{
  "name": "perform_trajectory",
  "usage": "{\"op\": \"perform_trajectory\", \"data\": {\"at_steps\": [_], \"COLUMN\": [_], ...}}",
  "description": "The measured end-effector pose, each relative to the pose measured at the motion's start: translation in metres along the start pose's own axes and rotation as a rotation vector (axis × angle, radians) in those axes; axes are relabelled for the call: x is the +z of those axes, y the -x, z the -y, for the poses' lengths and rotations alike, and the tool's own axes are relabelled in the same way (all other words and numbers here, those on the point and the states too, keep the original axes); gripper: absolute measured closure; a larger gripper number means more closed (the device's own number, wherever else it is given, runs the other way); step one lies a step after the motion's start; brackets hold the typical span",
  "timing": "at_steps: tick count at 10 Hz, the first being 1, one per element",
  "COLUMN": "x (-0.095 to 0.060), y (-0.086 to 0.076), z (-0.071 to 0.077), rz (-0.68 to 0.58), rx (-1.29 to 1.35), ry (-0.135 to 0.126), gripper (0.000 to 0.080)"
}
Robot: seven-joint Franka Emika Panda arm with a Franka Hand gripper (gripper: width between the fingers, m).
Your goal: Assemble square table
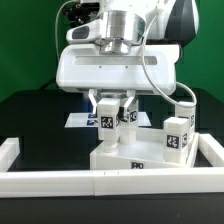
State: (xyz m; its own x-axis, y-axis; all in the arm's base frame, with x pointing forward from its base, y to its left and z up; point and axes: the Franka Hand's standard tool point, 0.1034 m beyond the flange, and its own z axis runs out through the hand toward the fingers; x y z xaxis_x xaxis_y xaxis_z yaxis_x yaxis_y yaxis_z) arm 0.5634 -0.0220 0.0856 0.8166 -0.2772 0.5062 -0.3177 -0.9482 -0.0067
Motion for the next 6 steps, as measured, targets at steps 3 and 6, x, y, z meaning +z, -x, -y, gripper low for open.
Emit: {"op": "perform_trajectory", "data": {"at_steps": [3,6], "x": [0.0005,0.0080], "y": [0.0002,0.0048], "z": [-0.0020,-0.0049], "rz": [0.000,-0.015], "rx": [0.000,-0.010], "ry": [0.003,0.015], "gripper": [0.0509,0.0509]}}
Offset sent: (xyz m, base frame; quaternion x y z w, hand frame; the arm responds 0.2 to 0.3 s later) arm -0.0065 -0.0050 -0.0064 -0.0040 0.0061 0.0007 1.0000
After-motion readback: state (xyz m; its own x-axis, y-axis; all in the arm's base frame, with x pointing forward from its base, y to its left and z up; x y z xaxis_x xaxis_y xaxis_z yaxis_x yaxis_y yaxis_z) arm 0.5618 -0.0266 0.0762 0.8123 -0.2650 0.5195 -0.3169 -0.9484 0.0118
